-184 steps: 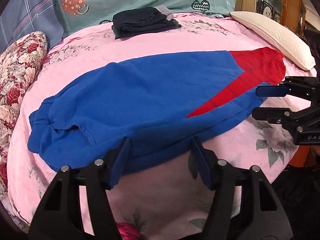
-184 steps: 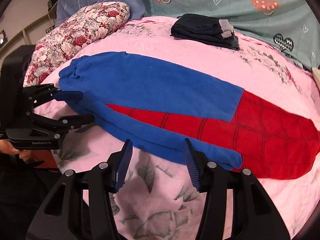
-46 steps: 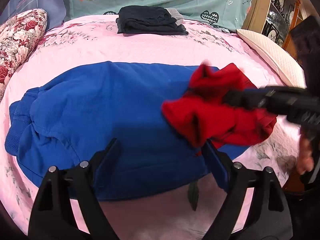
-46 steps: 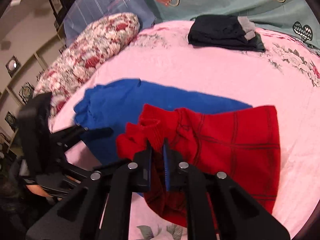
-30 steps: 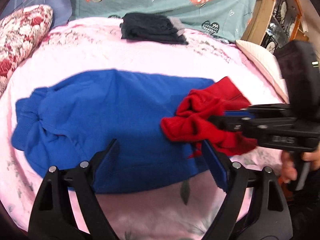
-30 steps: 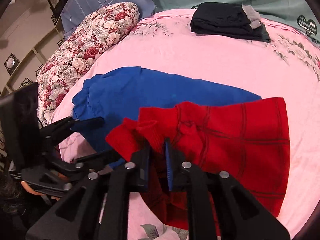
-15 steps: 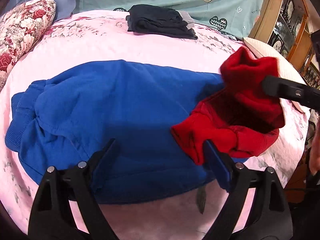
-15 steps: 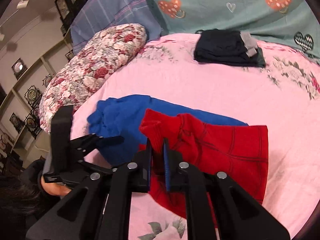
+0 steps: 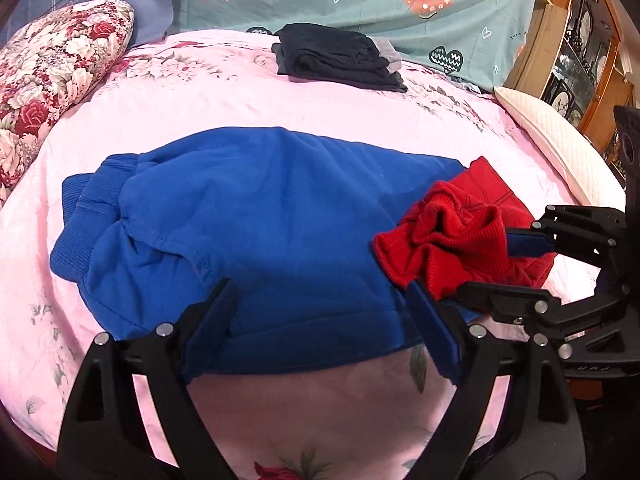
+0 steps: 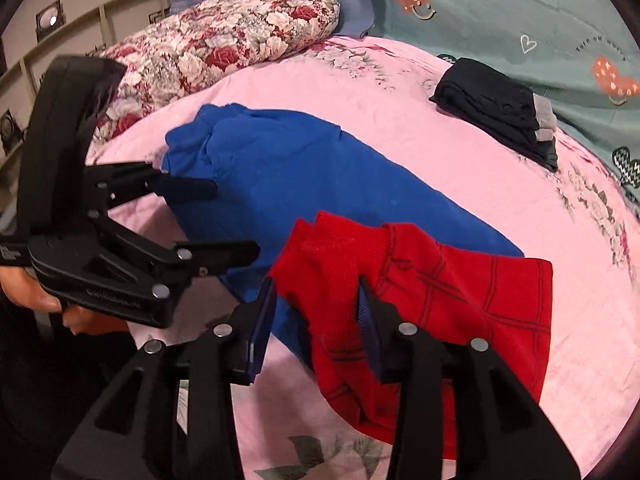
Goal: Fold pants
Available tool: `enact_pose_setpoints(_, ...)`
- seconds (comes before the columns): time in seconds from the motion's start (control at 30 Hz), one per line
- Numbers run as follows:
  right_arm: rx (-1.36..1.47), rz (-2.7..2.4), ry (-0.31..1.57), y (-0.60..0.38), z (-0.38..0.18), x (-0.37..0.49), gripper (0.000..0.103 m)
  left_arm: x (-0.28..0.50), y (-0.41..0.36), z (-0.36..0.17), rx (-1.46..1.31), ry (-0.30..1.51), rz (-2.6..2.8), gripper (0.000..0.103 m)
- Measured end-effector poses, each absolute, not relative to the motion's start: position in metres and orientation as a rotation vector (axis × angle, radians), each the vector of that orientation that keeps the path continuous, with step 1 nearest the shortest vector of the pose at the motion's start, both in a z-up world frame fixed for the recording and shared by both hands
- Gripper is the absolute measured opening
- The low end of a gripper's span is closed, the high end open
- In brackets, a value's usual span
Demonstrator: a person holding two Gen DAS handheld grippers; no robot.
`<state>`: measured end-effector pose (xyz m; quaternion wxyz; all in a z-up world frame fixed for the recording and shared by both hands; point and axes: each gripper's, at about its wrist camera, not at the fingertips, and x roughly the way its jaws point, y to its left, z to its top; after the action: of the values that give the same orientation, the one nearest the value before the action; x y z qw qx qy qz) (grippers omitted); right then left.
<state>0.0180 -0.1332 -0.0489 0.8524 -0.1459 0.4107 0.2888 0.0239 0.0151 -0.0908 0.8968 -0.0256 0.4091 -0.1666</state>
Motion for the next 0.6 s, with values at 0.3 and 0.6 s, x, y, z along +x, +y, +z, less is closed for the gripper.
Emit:
enact_pose_setpoints(0.3,-0.458,0.599,0.853,-0.125,-0.057,0.013,0.050,0.023,0.020,-0.089,-0.059,0.841,-0.345,0.088)
enact_pose_setpoints(0.6,-0.263,0.576,0.921,-0.143,-0.059,0.039,0.025,0.024,0.023,-0.090,-0.062,0.850,-0.338,0.088)
